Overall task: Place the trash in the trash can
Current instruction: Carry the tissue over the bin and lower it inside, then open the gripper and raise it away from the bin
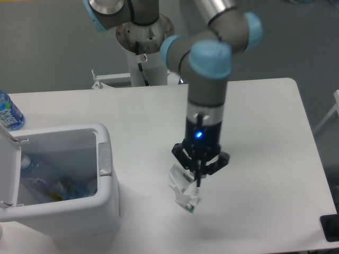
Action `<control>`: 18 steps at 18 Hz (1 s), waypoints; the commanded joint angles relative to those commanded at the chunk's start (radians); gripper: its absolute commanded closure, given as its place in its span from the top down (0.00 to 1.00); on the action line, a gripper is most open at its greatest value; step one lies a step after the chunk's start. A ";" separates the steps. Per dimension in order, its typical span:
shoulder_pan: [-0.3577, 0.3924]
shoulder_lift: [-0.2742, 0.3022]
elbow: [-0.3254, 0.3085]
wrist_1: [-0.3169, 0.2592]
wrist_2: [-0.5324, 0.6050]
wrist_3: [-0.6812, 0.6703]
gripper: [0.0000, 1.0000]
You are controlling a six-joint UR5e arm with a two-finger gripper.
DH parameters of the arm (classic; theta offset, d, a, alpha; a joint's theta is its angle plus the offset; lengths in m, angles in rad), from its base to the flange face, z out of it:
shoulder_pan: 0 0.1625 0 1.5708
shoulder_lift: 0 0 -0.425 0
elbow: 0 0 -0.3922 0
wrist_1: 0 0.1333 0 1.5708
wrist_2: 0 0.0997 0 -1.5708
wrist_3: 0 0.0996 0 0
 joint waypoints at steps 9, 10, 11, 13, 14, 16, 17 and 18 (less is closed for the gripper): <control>-0.311 0.134 -0.119 -0.009 0.029 -0.116 0.00; -0.328 0.132 -0.130 -0.012 0.029 -0.117 0.01; -0.353 0.130 -0.142 -0.014 0.031 -0.117 0.02; -0.367 0.132 -0.165 -0.008 0.031 -0.105 0.47; -0.367 0.130 -0.158 -0.005 0.029 -0.102 0.85; -0.364 0.130 -0.135 -0.005 0.023 -0.112 1.00; -0.359 0.129 -0.127 -0.003 0.023 -0.116 1.00; -0.351 0.124 -0.110 -0.003 0.023 -0.116 1.00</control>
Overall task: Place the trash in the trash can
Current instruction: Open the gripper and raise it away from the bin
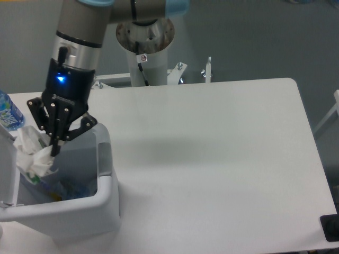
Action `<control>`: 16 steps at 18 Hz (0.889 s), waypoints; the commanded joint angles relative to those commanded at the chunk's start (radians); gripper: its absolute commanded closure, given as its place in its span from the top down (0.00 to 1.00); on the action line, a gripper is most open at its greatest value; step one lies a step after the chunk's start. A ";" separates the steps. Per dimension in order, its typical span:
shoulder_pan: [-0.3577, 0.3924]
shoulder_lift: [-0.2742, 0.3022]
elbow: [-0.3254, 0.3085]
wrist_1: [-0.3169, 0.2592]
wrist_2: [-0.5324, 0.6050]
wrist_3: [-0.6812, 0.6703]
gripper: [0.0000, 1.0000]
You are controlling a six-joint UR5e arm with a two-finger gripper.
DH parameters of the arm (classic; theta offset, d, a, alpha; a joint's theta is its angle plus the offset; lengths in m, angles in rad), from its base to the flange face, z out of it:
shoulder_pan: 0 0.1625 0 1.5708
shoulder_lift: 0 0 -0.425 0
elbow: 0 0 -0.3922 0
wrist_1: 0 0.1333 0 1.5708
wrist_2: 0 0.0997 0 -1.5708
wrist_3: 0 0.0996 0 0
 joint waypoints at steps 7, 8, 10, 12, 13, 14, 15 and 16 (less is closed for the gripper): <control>0.168 -0.017 0.083 0.002 0.008 0.012 1.00; 0.202 -0.023 0.091 0.002 0.011 0.014 1.00; 0.271 -0.029 0.103 0.002 0.012 0.024 1.00; 0.328 -0.034 0.104 0.000 0.015 0.066 1.00; 0.353 -0.044 0.104 -0.002 0.027 0.093 1.00; 0.374 -0.049 0.098 -0.002 0.067 0.132 1.00; 0.390 -0.049 0.095 -0.005 0.128 0.182 1.00; 0.396 -0.051 0.092 -0.006 0.205 0.240 1.00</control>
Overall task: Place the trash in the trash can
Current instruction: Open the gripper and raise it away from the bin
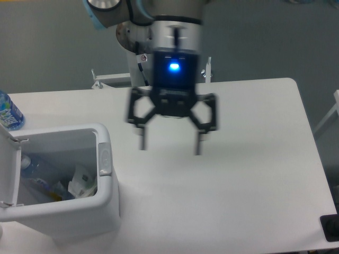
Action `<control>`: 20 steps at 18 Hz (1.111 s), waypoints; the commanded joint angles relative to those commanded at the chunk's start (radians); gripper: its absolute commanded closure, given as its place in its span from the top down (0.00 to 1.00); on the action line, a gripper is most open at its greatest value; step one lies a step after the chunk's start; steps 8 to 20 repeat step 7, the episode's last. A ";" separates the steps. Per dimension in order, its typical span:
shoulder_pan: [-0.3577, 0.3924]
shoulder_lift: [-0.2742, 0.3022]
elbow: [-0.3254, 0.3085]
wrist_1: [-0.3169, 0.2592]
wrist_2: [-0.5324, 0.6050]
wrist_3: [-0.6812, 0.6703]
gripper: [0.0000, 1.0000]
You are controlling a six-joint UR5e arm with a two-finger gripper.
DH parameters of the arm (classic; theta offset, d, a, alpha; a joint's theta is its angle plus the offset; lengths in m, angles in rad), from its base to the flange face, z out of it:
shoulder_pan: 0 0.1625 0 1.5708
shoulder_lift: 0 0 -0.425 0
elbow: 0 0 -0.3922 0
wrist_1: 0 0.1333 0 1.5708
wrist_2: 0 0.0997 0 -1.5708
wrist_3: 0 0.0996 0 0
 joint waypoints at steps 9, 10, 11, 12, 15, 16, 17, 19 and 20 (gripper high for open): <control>0.017 0.000 -0.011 -0.193 0.308 0.450 1.00; 0.017 0.000 -0.011 -0.193 0.308 0.450 1.00; 0.017 0.000 -0.011 -0.193 0.308 0.450 1.00; 0.017 0.000 -0.011 -0.193 0.308 0.450 1.00; 0.017 0.000 -0.011 -0.193 0.308 0.450 1.00; 0.017 0.000 -0.011 -0.193 0.308 0.450 1.00; 0.017 0.000 -0.011 -0.193 0.308 0.450 1.00; 0.017 0.000 -0.011 -0.193 0.308 0.450 1.00; 0.017 0.000 -0.011 -0.193 0.308 0.450 1.00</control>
